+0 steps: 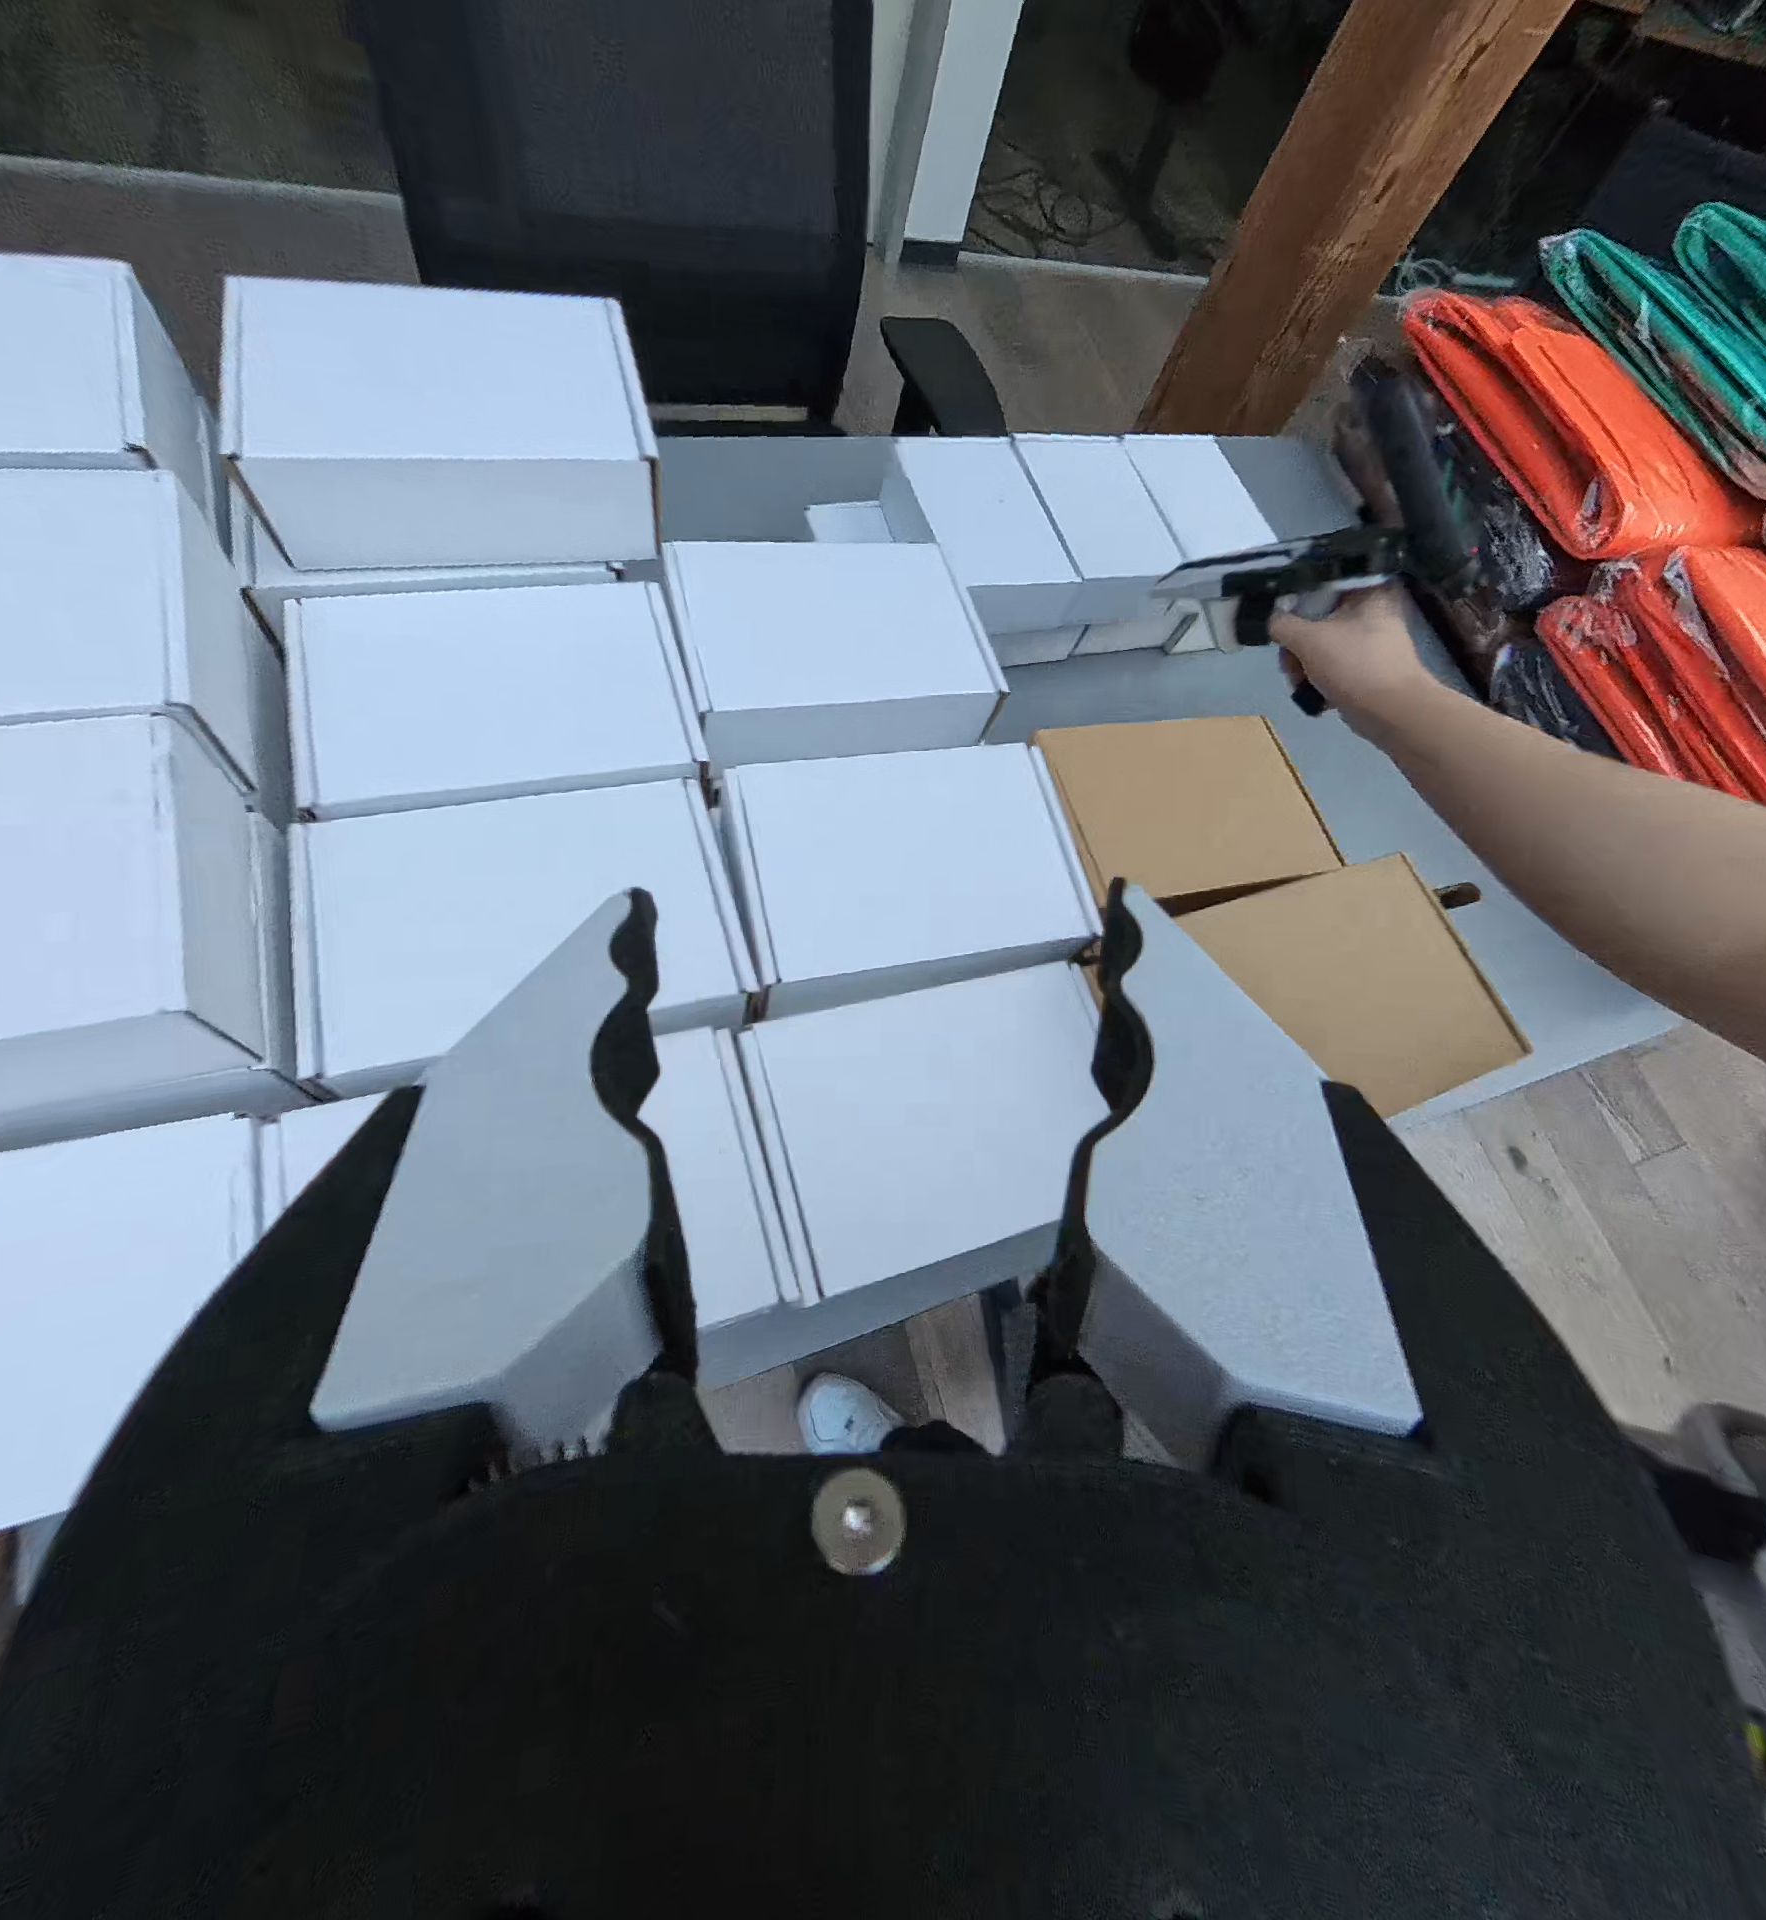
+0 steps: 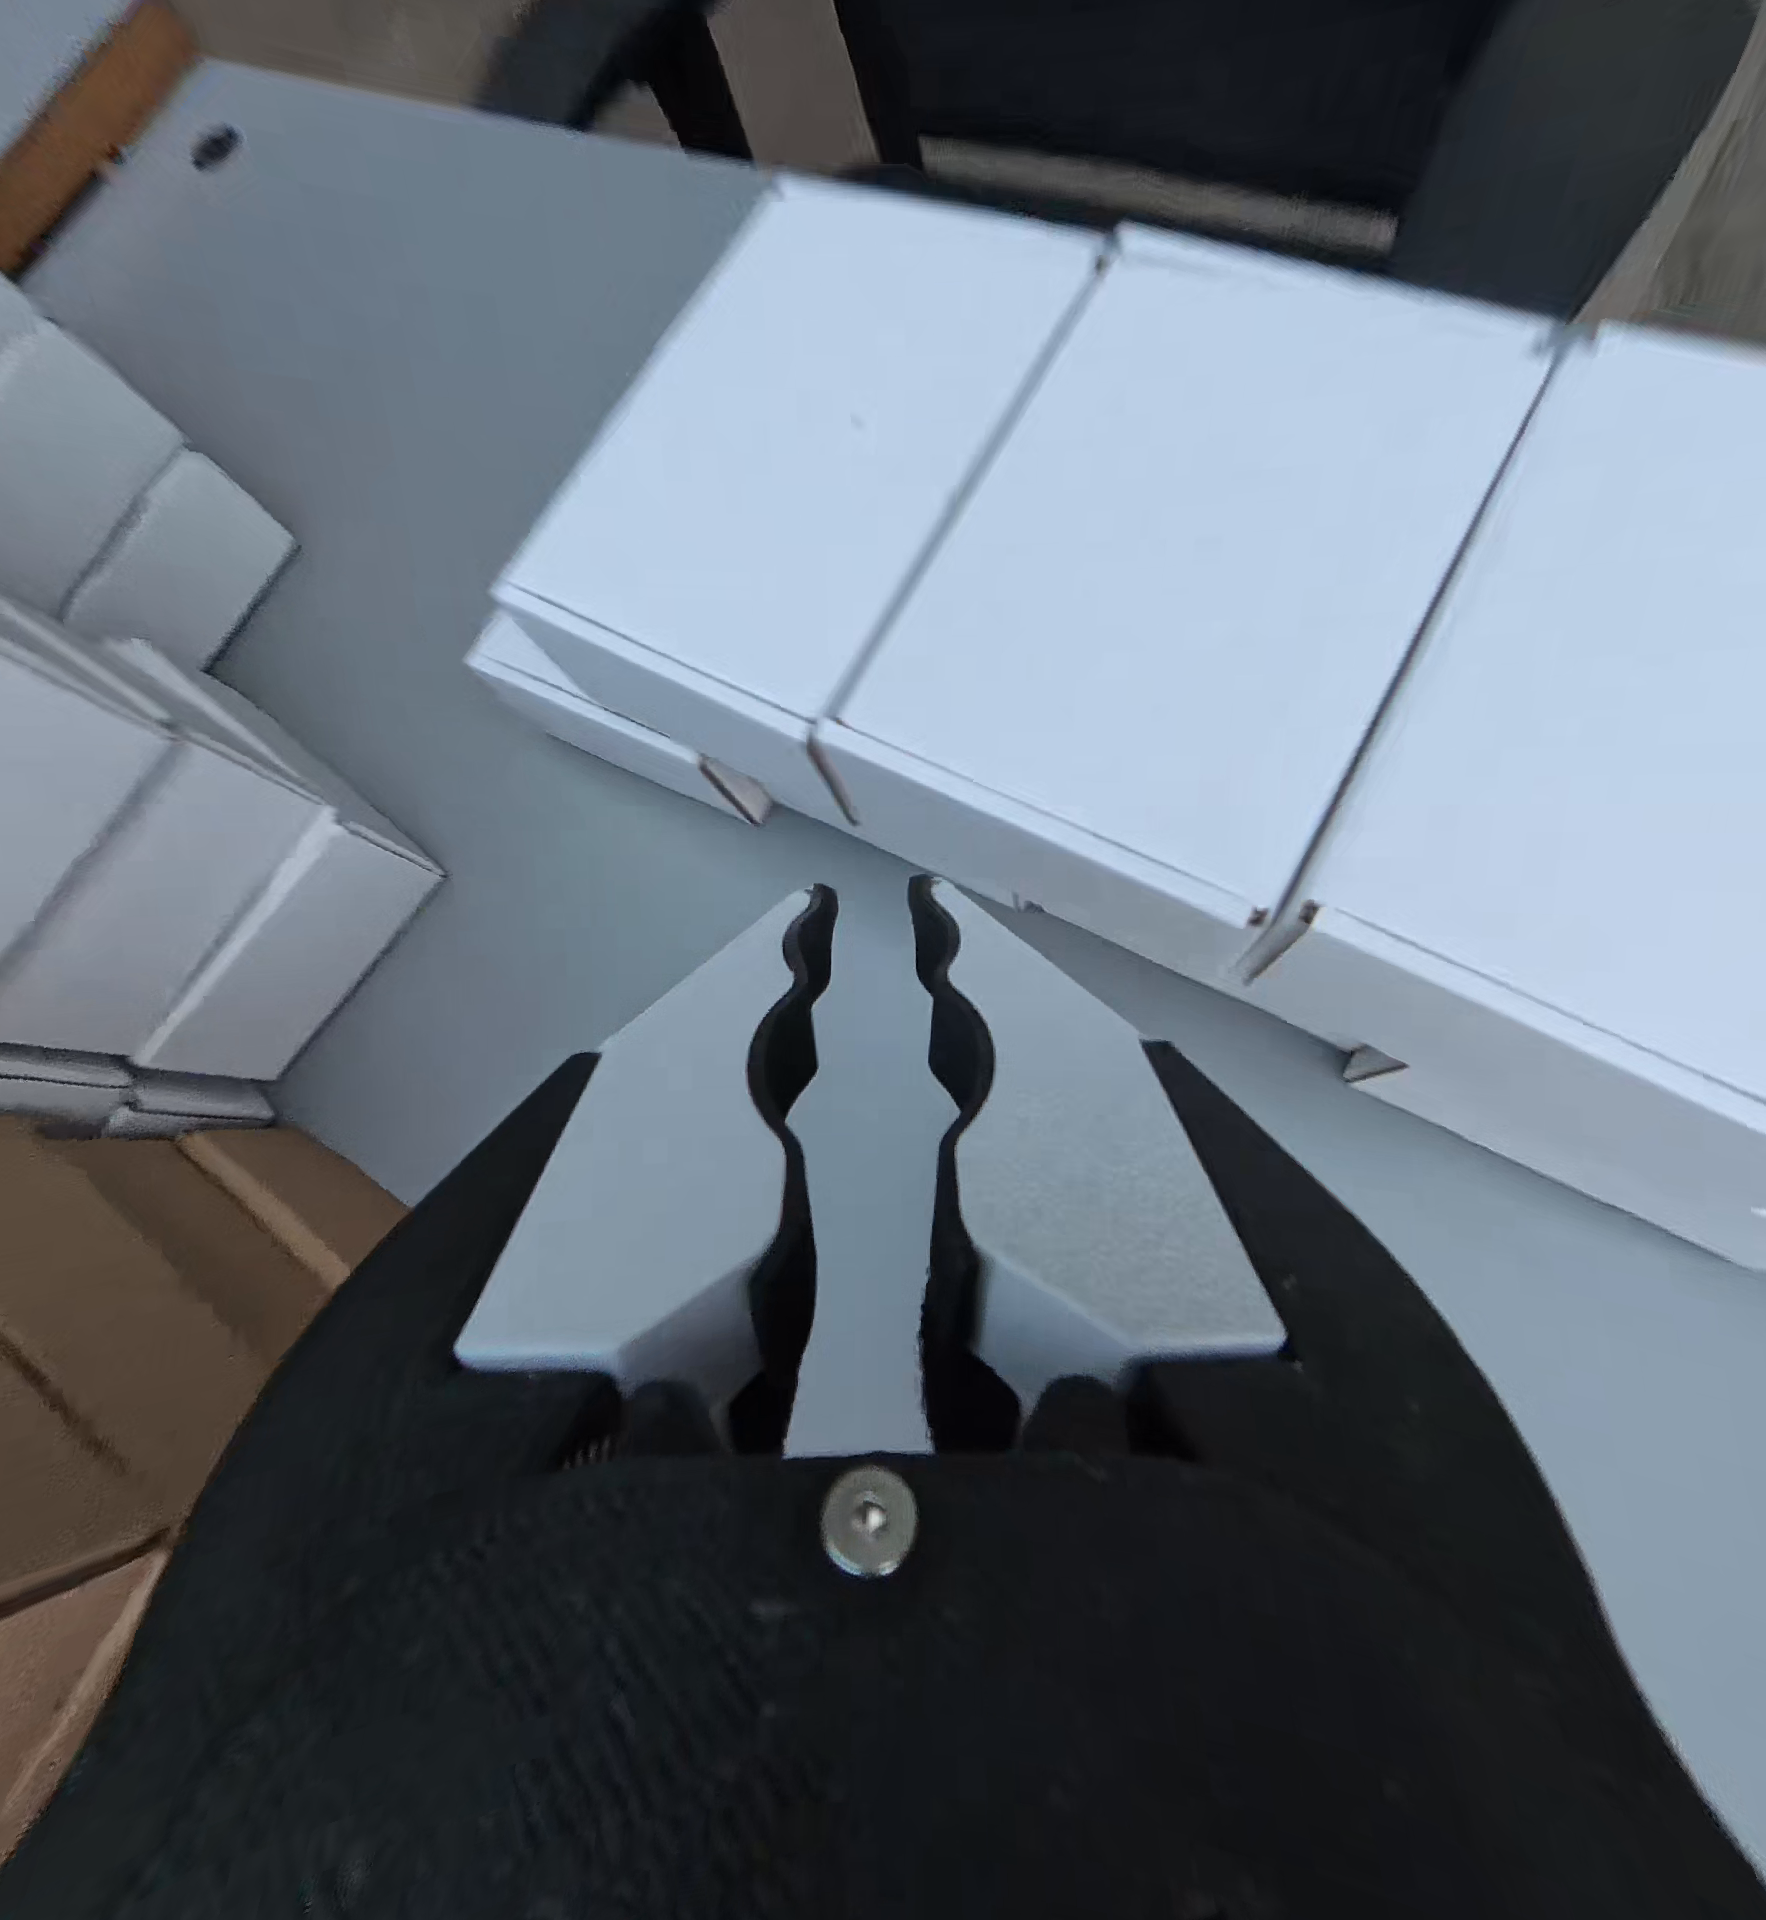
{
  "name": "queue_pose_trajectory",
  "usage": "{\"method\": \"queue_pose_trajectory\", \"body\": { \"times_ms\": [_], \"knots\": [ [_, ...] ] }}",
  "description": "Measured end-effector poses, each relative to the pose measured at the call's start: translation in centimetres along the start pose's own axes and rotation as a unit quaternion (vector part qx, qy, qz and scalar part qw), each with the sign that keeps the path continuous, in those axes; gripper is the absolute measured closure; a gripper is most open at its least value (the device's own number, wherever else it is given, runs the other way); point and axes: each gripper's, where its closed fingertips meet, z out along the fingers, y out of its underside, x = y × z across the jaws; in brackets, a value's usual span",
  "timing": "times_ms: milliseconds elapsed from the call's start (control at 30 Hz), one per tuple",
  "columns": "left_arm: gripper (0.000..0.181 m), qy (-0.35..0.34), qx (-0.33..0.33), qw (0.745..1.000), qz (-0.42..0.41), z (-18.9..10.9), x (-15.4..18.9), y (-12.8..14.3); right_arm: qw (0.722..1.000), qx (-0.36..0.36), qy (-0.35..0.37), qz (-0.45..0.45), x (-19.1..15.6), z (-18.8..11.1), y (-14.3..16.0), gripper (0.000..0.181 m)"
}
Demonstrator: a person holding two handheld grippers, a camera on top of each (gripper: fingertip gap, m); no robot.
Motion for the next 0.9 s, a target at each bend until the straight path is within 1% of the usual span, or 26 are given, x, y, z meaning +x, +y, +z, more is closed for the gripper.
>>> {"method": "queue_pose_trajectory", "body": {
  "times_ms": [33,100,133,167,200,233,267,300,333,367,400,433,467,500,533,567,600,633,667,700,733,767,833,867,900],
  "knots": [
    [0.093,-0.020,0.012,1.000,0.010,-0.4,-1.7,0.2,0.999,0.038,-0.001,-0.023,-2.0,-2.0,-1.5,0.167],
    [0.082,-0.077,0.037,0.995,0.046,-1.6,-6.0,0.5,0.988,0.122,-0.006,-0.099,-7.8,-6.5,-5.5,0.162],
    [0.076,-0.114,0.048,0.990,0.074,-2.2,-8.6,0.3,0.977,0.164,-0.013,-0.139,-11.3,-8.5,-7.7,0.153],
    [0.070,-0.159,0.062,0.980,0.105,-2.9,-11.5,-0.1,0.965,0.196,-0.035,-0.174,-15.3,-9.9,-9.8,0.143],
    [0.064,-0.201,0.079,0.967,0.136,-3.5,-14.4,-0.7,0.953,0.211,-0.069,-0.208,-19.4,-10.5,-11.5,0.131],
    [0.062,-0.227,0.086,0.958,0.150,-3.7,-17.1,-1.3,0.942,0.208,-0.104,-0.240,-23.3,-10.4,-12.8,0.117],
    [0.052,-0.232,0.075,0.960,0.135,-3.3,-19.5,-1.5,0.934,0.191,-0.134,-0.270,-26.7,-9.7,-14.0,0.101],
    [0.042,-0.217,0.046,0.970,0.101,-2.2,-21.2,-1.4,0.927,0.167,-0.162,-0.294,-30.0,-8.6,-15.3,0.083],
    [0.035,-0.188,0.003,0.980,0.067,-0.9,-22.4,-0.9,0.920,0.141,-0.181,-0.317,-32.8,-7.3,-16.6,0.065],
    [0.032,-0.154,-0.050,0.986,0.045,0.3,-23.1,-0.3,0.908,0.112,-0.196,-0.352,-35.4,-5.6,-17.8,0.055],
    [0.029,-0.130,-0.103,0.986,0.034,1.2,-23.8,0.3,0.893,0.079,-0.204,-0.394,-37.6,-3.7,-18.7,0.053],
    [0.027,-0.118,-0.149,0.981,0.040,1.7,-24.7,0.8,0.879,0.038,-0.205,-0.429,-39.3,-1.3,-19.3,0.048],
    [0.028,-0.104,-0.186,0.975,0.066,2.0,-25.3,1.2,0.869,-0.009,-0.205,-0.451,-40.6,1.1,-19.6,0.044],
    [0.033,-0.081,-0.213,0.967,0.110,2.1,-25.5,1.3,0.858,-0.060,-0.206,-0.466,-41.5,3.3,-19.6,0.042],
    [0.035,-0.052,-0.238,0.954,0.172,2.0,-25.4,1.5,0.850,-0.109,-0.198,-0.476,-41.9,5.4,-19.4,0.036],
    [0.034,-0.027,-0.266,0.931,0.248,1.7,-25.5,1.8,0.841,-0.154,-0.191,-0.482,-42.0,7.1,-19.1,0.032],
    [0.031,-0.013,-0.290,0.900,0.326,1.4,-25.8,2.1,0.836,-0.187,-0.178,-0.484,-41.7,8.8,-19.1,0.031],
    [0.033,-0.005,-0.305,0.867,0.395,1.2,-26.3,2.3,0.833,-0.209,-0.169,-0.483,-41.5,10.3,-18.9,0.031],
    [0.041,0.014,-0.318,0.837,0.445,1.2,-26.5,2.7,0.833,-0.228,-0.167,-0.476,-41.4,11.5,-18.6,0.031],
    [0.043,0.036,-0.330,0.814,0.476,1.4,-26.5,3.3,0.834,-0.246,-0.165,-0.466,-41.3,12.6,-18.2,0.031],
    [0.043,0.052,-0.345,0.797,0.493,1.8,-26.8,3.9,0.833,-0.265,-0.159,-0.459,-41.0,13.5,-17.7,0.030],
    [0.041,0.062,-0.356,0.784,0.505,2.4,-27.2,4.3,0.832,-0.279,-0.156,-0.454,-40.7,14.2,-17.2,0.031],
    [0.044,0.081,-0.360,0.771,0.518,3.8,-27.5,4.9,0.829,-0.301,-0.147,-0.447,-40.1,15.2,-16.3,0.031],
    [0.045,0.090,-0.355,0.772,0.519,4.5,-27.5,5.0,0.827,-0.308,-0.138,-0.449,-39.6,15.6,-16.0,0.030],
    [0.046,0.102,-0.355,0.776,0.512,5.0,-27.3,5.4,0.825,-0.311,-0.134,-0.452,-39.4,15.9,-15.8,0.033]
  ]
}}
